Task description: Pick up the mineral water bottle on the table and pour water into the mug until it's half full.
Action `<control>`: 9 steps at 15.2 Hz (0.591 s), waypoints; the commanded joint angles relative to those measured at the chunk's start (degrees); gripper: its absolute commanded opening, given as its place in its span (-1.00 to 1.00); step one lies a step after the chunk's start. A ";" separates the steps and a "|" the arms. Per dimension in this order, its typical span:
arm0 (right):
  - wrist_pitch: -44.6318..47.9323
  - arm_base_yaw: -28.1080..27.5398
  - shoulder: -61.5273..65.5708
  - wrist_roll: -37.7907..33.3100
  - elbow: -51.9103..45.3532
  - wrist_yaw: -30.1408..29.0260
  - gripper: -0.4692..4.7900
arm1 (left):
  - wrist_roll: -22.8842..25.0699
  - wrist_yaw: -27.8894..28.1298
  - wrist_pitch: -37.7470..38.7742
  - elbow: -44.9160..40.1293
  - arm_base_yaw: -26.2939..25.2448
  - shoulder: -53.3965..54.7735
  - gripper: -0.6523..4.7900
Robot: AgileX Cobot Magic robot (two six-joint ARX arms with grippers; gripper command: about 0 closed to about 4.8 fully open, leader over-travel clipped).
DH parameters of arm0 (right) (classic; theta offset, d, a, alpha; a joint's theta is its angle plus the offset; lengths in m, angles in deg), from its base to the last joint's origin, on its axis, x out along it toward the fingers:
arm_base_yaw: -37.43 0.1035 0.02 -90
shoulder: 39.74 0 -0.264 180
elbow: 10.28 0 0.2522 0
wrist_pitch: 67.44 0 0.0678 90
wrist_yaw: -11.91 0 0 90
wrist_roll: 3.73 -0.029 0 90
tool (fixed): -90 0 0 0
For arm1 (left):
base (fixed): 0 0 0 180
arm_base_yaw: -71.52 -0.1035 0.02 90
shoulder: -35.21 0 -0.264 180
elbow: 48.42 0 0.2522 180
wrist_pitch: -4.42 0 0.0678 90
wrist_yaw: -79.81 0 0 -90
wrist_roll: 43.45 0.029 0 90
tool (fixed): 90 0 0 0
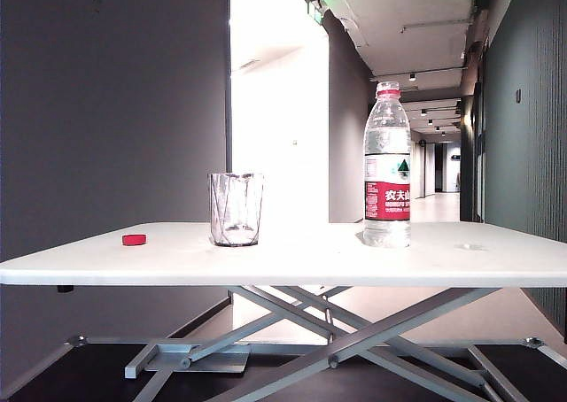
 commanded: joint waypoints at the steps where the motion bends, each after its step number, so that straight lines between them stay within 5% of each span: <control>1: 1.62 2.08 2.71 -1.27 1.53 1.86 0.45 | 3.85 -0.37 2.23 0.11 0.04 0.02 -0.78; 5: 8.52 3.06 17.68 -1.46 6.34 4.63 0.75 | 6.75 -0.20 4.57 0.11 0.04 0.02 -0.78; 6: 14.03 3.04 25.42 -1.46 8.26 4.72 1.00 | 6.80 -0.17 4.57 0.11 0.04 0.02 -0.78; 9: 28.28 3.02 44.85 -1.46 13.42 4.72 1.00 | 10.71 0.07 4.57 0.11 0.04 0.02 -0.78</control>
